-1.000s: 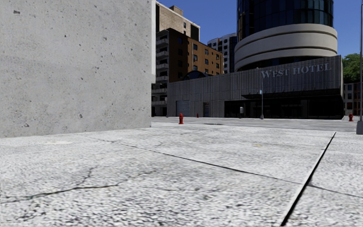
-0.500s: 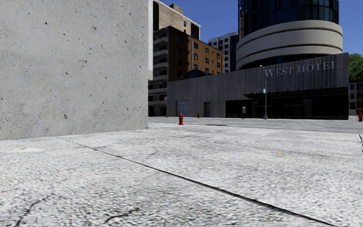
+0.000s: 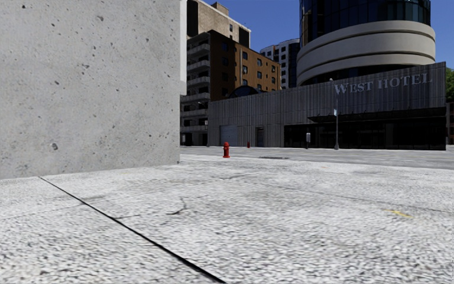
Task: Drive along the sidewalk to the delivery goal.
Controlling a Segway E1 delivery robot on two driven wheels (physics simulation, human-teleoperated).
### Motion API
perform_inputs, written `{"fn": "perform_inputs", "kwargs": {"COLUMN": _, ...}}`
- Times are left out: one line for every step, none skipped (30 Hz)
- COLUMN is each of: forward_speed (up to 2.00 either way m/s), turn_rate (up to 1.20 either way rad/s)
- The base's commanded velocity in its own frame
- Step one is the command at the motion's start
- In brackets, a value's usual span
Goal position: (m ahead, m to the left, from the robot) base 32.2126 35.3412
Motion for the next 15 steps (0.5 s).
{"fn": "perform_inputs", "kwargs": {"forward_speed": 2.00, "turn_rate": 0.00}}
{"fn": "perform_inputs", "kwargs": {"forward_speed": 2.00, "turn_rate": 0.00}}
{"fn": "perform_inputs", "kwargs": {"forward_speed": 2.00, "turn_rate": 0.00}}
{"fn": "perform_inputs", "kwargs": {"forward_speed": 2.00, "turn_rate": 0.00}}
{"fn": "perform_inputs", "kwargs": {"forward_speed": 2.00, "turn_rate": 0.00}}
{"fn": "perform_inputs", "kwargs": {"forward_speed": 2.00, "turn_rate": 0.00}}
{"fn": "perform_inputs", "kwargs": {"forward_speed": 2.00, "turn_rate": 0.00}}
{"fn": "perform_inputs", "kwargs": {"forward_speed": 2.00, "turn_rate": 0.00}}
{"fn": "perform_inputs", "kwargs": {"forward_speed": 2.00, "turn_rate": 0.00}}
{"fn": "perform_inputs", "kwargs": {"forward_speed": 2.00, "turn_rate": 0.00}}
{"fn": "perform_inputs", "kwargs": {"forward_speed": 2.00, "turn_rate": 0.00}}
{"fn": "perform_inputs", "kwargs": {"forward_speed": 2.00, "turn_rate": 0.00}}
{"fn": "perform_inputs", "kwargs": {"forward_speed": 2.00, "turn_rate": 0.00}}
{"fn": "perform_inputs", "kwargs": {"forward_speed": 2.00, "turn_rate": 0.00}}
{"fn": "perform_inputs", "kwargs": {"forward_speed": 2.00, "turn_rate": 0.00}}
